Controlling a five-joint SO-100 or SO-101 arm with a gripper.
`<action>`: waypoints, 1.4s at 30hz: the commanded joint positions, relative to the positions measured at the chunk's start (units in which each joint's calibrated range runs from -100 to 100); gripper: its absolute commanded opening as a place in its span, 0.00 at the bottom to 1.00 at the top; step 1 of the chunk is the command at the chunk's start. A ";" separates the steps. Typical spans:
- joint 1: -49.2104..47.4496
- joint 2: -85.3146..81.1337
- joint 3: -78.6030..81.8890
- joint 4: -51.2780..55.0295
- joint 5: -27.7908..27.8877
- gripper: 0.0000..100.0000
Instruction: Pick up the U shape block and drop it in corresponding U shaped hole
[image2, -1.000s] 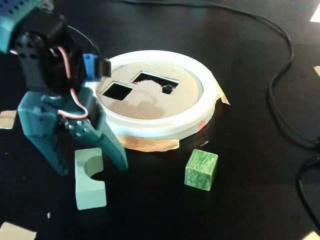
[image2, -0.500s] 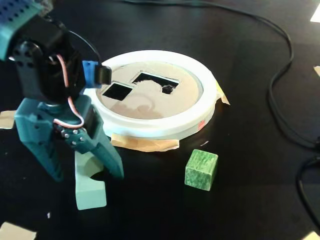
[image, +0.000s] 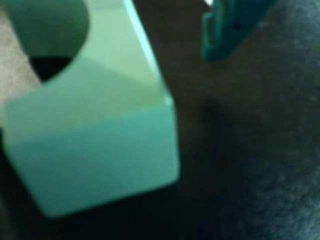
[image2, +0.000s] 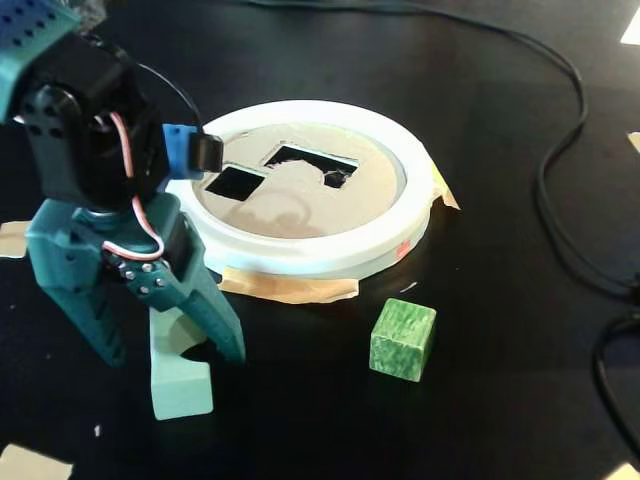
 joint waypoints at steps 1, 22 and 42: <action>0.85 -0.69 -4.40 0.12 -0.15 0.59; 1.10 -1.41 -4.40 -0.38 -0.24 0.15; 1.10 -2.30 -5.95 0.52 -1.32 0.06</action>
